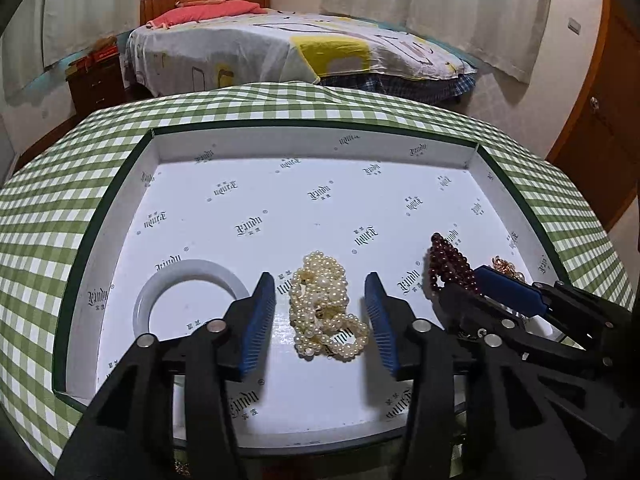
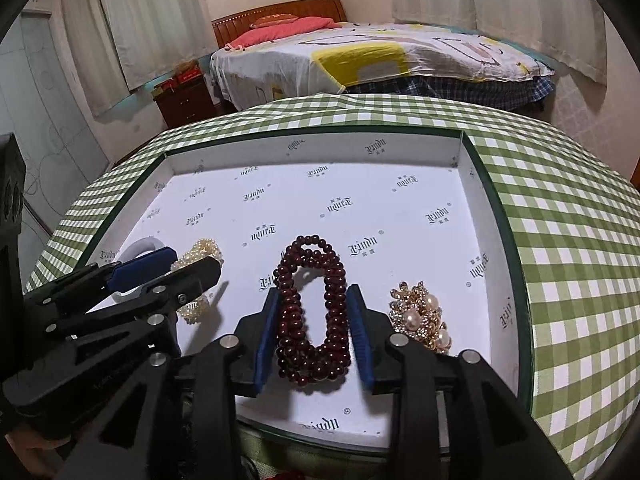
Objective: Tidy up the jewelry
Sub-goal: 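Carry the bead bracelet and pearl strand into the tray and release both, then withdraw both tools from the tray back over the table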
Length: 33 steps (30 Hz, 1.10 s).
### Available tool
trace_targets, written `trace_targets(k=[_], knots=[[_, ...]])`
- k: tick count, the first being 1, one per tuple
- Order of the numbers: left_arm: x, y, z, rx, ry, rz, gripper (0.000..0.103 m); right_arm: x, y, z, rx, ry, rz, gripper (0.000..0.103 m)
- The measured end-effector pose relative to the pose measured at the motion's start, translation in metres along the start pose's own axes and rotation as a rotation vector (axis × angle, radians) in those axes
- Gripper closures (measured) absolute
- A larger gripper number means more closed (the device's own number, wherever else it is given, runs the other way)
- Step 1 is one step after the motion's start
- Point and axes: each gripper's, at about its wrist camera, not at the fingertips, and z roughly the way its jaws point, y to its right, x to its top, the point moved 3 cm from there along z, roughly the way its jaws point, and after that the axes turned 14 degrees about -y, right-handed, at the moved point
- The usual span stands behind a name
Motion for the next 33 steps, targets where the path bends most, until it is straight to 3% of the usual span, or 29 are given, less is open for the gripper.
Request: trace_targets(k=[6, 11, 19, 23, 33], knots=[[-0.001, -0.003, -0.006, 0.001, 0.012, 0.001, 0.050, -0.002, 0.000, -0.002, -0.004, 0.008, -0.004, 0.064], [0.000, -0.007, -0.016, 0.006, 0.038, -0.009, 0.038, -0.002, 0.003, -0.008, -0.003, 0.027, 0.003, 0.057], [0.002, -0.010, -0.025, 0.008, 0.059, -0.011, 0.033, -0.001, 0.000, -0.016, -0.008, 0.046, -0.009, 0.055], [-0.001, -0.011, -0.039, 0.020, 0.103, 0.002, 0.027, -0.004, -0.002, -0.025, -0.017, 0.063, -0.015, 0.053], [-0.027, -0.013, -0.087, 0.045, 0.231, 0.010, 0.027, -0.030, 0.002, -0.058, -0.040, 0.117, -0.001, 0.052]])
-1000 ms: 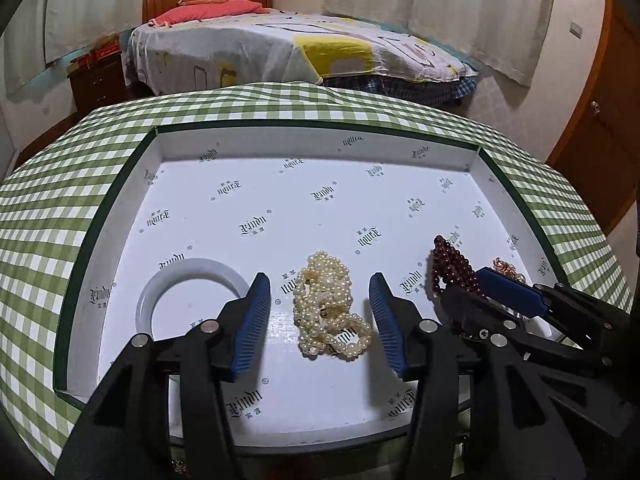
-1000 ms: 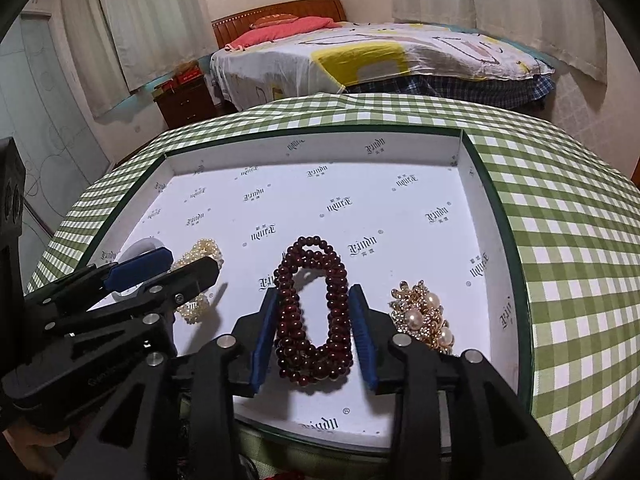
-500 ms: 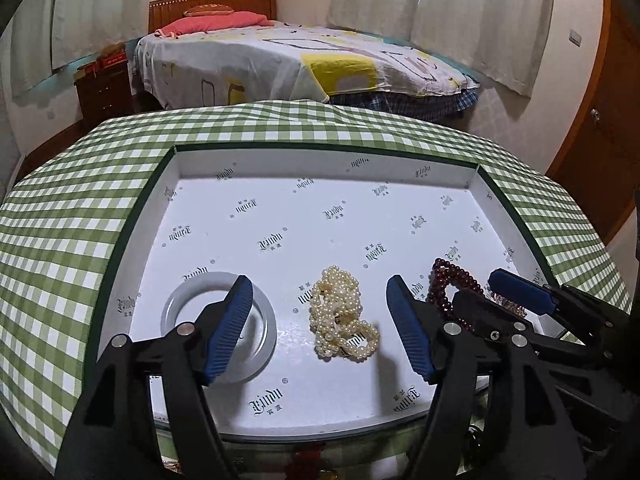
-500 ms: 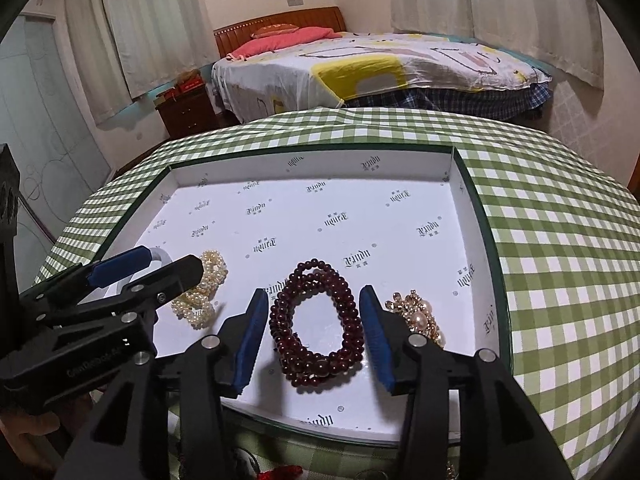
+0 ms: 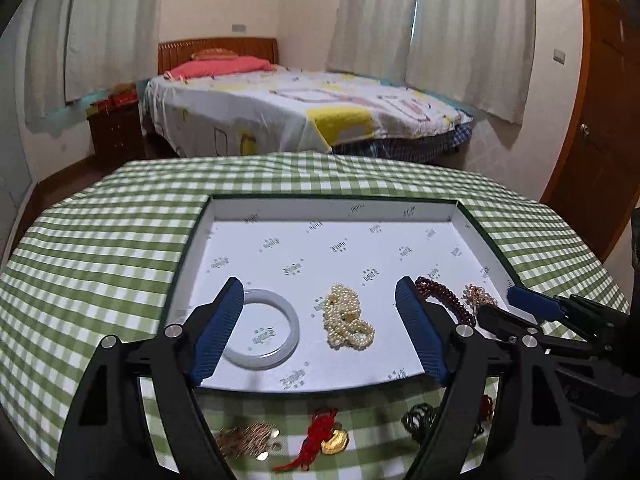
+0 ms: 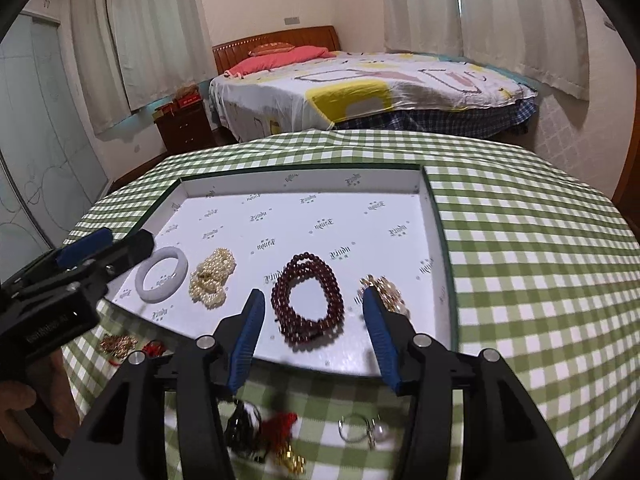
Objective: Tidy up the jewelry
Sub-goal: 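Withdraw both tools from the tray back over the table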
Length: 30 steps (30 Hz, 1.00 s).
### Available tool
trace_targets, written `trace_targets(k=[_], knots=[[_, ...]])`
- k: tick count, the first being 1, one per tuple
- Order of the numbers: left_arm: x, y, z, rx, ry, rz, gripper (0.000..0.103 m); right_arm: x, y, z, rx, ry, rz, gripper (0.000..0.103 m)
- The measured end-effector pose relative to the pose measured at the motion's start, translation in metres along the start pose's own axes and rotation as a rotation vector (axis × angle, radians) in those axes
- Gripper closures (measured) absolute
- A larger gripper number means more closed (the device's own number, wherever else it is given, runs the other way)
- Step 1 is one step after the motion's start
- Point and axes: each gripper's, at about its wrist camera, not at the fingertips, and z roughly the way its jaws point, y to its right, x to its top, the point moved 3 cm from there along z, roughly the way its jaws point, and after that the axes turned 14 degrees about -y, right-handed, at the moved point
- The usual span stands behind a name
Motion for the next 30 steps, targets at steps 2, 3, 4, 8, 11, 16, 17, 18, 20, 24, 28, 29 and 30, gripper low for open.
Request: trace_targets(k=[2, 3, 4, 8, 11, 16, 17, 18, 20, 24, 28, 29, 30], knots=[[-0.004, -0.002, -0.009, 0.006, 0.016, -0.001, 0.027, -0.004, -0.001, -0.006, -0.008, 0.010, 0.000, 0.052], [-0.007, -0.003, -0.013, 0.010, 0.022, -0.001, 0.027, -0.008, -0.001, -0.011, -0.014, 0.018, -0.001, 0.052], [-0.011, -0.004, -0.019, 0.016, 0.031, -0.003, 0.027, -0.010, -0.001, -0.014, -0.017, 0.024, -0.001, 0.052], [-0.026, -0.010, -0.034, 0.030, 0.045, -0.010, 0.027, -0.023, -0.004, -0.025, -0.024, 0.043, -0.003, 0.052], [-0.043, -0.015, -0.043, 0.043, 0.040, -0.014, 0.027, -0.034, -0.008, -0.029, -0.028, 0.047, -0.009, 0.052], [-0.073, -0.023, -0.049, 0.064, 0.012, -0.026, 0.027, -0.058, -0.010, -0.029, -0.028, 0.041, -0.012, 0.052], [-0.080, -0.025, -0.048, 0.071, 0.000, -0.029, 0.027, -0.063, -0.010, -0.027, -0.027, 0.035, -0.012, 0.052], [-0.084, -0.027, -0.047, 0.075, -0.010, -0.032, 0.027, -0.066, -0.011, -0.027, -0.026, 0.031, -0.013, 0.052], [-0.091, -0.032, -0.045, 0.083, -0.030, -0.044, 0.027, -0.073, -0.011, -0.024, -0.025, 0.021, -0.015, 0.052], [-0.097, -0.043, -0.039, 0.084, -0.061, -0.078, 0.027, -0.083, -0.011, -0.020, -0.023, 0.005, -0.015, 0.052], [-0.100, -0.050, -0.033, 0.097, -0.090, -0.100, 0.027, -0.088, -0.012, -0.019, -0.021, 0.000, -0.013, 0.052], [-0.101, -0.052, -0.030, 0.104, -0.099, -0.100, 0.027, -0.088, -0.012, -0.020, -0.021, 0.001, -0.013, 0.052], [-0.102, -0.053, -0.028, 0.110, -0.108, -0.101, 0.027, -0.088, -0.011, -0.020, -0.020, 0.003, -0.012, 0.052]])
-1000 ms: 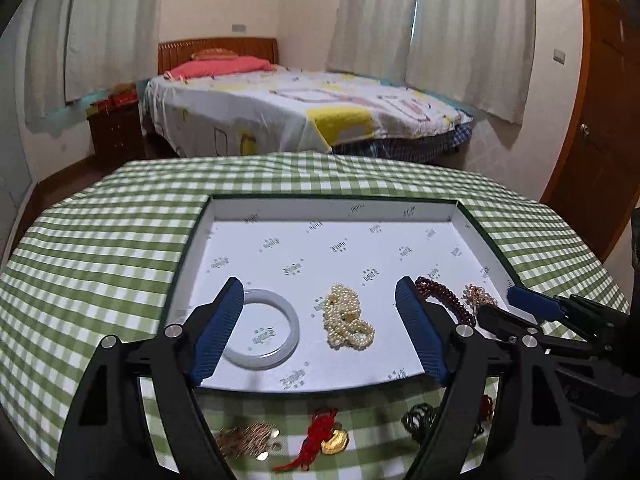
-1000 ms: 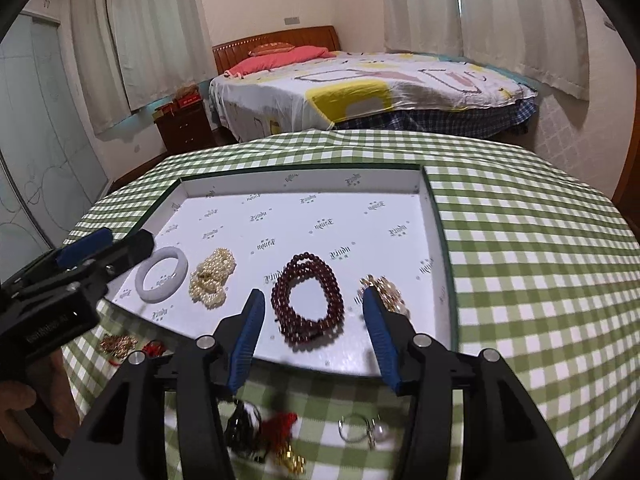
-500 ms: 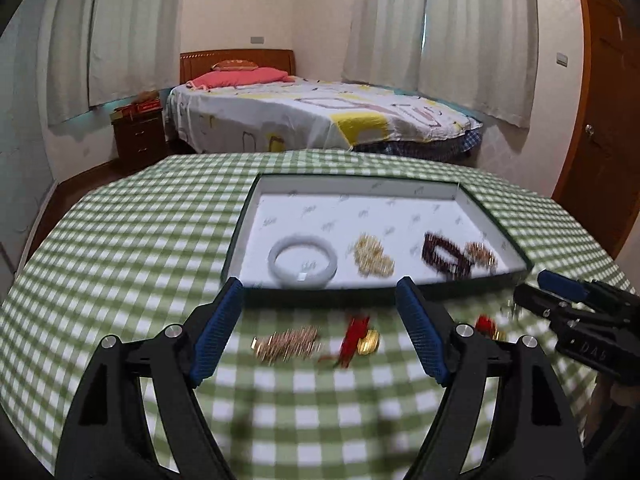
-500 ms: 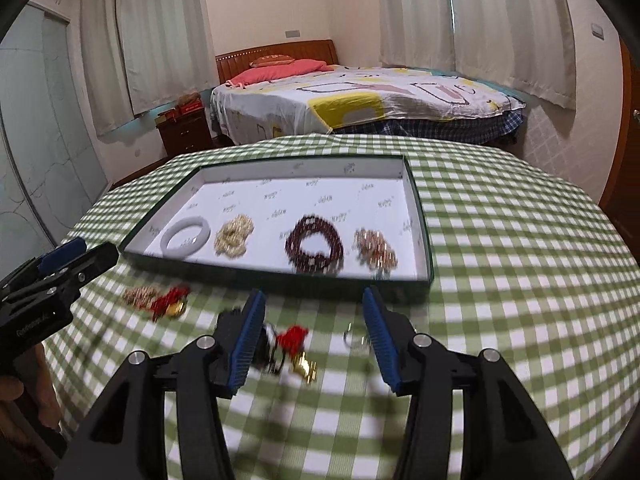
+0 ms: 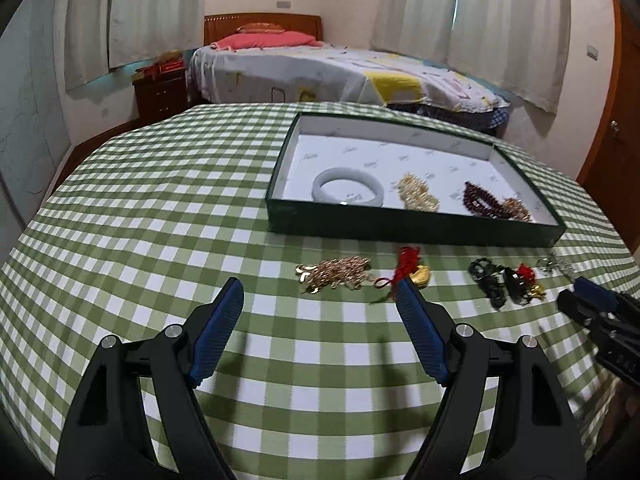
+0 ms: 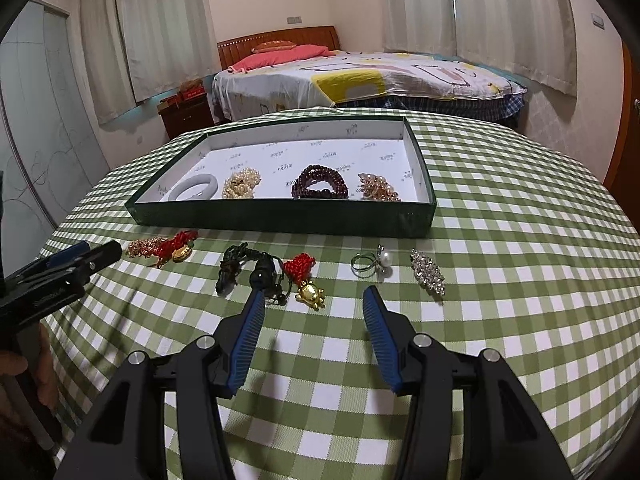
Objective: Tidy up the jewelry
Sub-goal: 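Withdraw both tools from the tray back over the table, then grasp the gold chain with the left tool while the right tool grasps the red tassel charm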
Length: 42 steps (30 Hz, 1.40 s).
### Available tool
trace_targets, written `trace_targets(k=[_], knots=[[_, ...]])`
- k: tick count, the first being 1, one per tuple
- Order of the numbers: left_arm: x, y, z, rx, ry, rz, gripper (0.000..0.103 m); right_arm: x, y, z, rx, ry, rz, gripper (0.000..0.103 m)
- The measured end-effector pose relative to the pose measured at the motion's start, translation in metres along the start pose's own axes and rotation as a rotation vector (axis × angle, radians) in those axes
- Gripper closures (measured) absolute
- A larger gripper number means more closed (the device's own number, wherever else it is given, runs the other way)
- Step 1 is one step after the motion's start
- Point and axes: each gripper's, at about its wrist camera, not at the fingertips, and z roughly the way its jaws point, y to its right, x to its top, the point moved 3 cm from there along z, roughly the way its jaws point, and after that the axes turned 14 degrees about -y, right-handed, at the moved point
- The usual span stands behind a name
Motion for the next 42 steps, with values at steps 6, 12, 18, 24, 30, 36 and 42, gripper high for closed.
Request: trace_targets(k=[6, 12, 18, 24, 30, 36, 42], knots=[[0.004, -0.003, 0.017, 0.014, -0.053, -0.008, 0.027, 0.000, 0.001, 0.004, 0.004, -0.010, 0.005, 0.052], [0.020, 0.002, 0.030, 0.017, -0.087, 0.005, 0.027, 0.001, 0.004, 0.010, 0.006, -0.024, 0.014, 0.052], [0.026, 0.007, 0.046, 0.007, -0.141, 0.008, 0.027, 0.003, 0.008, 0.012, 0.012, -0.032, 0.025, 0.052], [0.026, 0.006, 0.043, 0.009, -0.134, 0.016, 0.047, 0.003, 0.008, 0.015, 0.016, -0.039, 0.028, 0.052], [0.025, 0.009, 0.039, -0.019, -0.123, 0.049, 0.082, 0.003, 0.007, 0.016, 0.015, -0.044, 0.029, 0.052], [0.018, 0.007, 0.034, -0.017, -0.111, 0.060, 0.083, 0.002, 0.008, 0.016, 0.011, -0.044, 0.028, 0.052], [0.013, -0.001, 0.024, -0.023, -0.101, 0.037, 0.086, 0.002, 0.006, 0.016, 0.009, -0.049, 0.019, 0.052]])
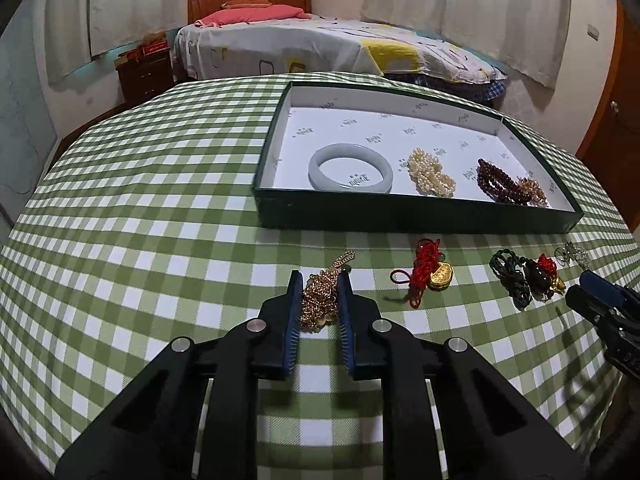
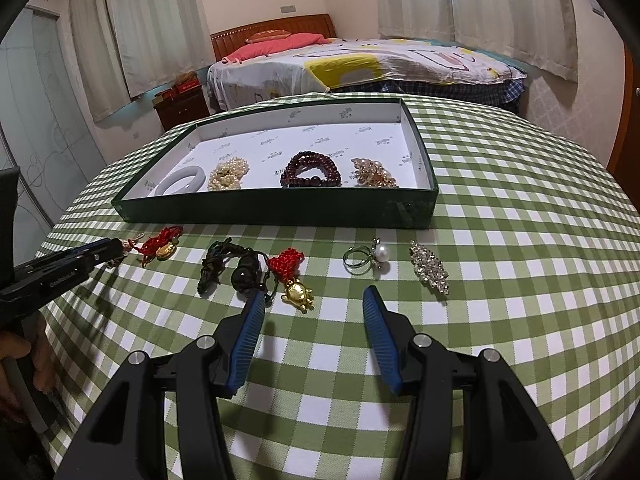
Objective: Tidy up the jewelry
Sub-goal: 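Grasp the gold chain with the left tool while the right tool grasps the red tassel charm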
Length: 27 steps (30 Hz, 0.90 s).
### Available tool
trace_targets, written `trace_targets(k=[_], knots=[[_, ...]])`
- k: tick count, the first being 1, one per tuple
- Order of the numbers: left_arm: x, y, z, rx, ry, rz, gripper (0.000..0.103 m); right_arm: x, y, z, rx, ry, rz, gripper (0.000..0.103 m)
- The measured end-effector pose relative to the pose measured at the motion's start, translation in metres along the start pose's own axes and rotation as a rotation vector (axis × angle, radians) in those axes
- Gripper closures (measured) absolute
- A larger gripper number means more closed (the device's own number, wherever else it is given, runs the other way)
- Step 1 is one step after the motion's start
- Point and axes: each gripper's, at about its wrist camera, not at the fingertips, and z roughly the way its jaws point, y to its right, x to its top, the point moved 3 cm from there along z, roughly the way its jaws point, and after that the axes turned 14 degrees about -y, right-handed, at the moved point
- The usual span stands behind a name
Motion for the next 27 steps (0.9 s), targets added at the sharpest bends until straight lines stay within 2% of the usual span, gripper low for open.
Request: trace_targets(k=[8, 12, 18, 20, 22, 27], knots=[[0.000, -0.004, -0.002, -0.001, 0.006, -0.008, 0.087, 0.008, -0.007, 0.007, -0.016, -0.028, -0.031, 0.053], [0.000, -0.005, -0.002, -0.001, 0.004, -0.011, 0.087, 0.018, -0.011, 0.011, -0.018, -0.040, -0.050, 0.058], [0.002, -0.005, -0.004, 0.000, 0.008, -0.016, 0.088, 0.026, -0.013, 0.020, -0.008, -0.070, -0.061, 0.071], [0.002, -0.006, -0.004, 0.001, 0.011, -0.018, 0.089, 0.027, -0.014, 0.020, -0.015, -0.072, -0.068, 0.082], [0.002, -0.007, -0.005, 0.001, 0.014, -0.020, 0.089, 0.026, -0.014, 0.020, -0.010, -0.074, -0.072, 0.088], [0.003, -0.008, -0.006, 0.000, 0.018, -0.019, 0.089, 0.023, -0.013, 0.017, -0.011, -0.063, -0.066, 0.090]])
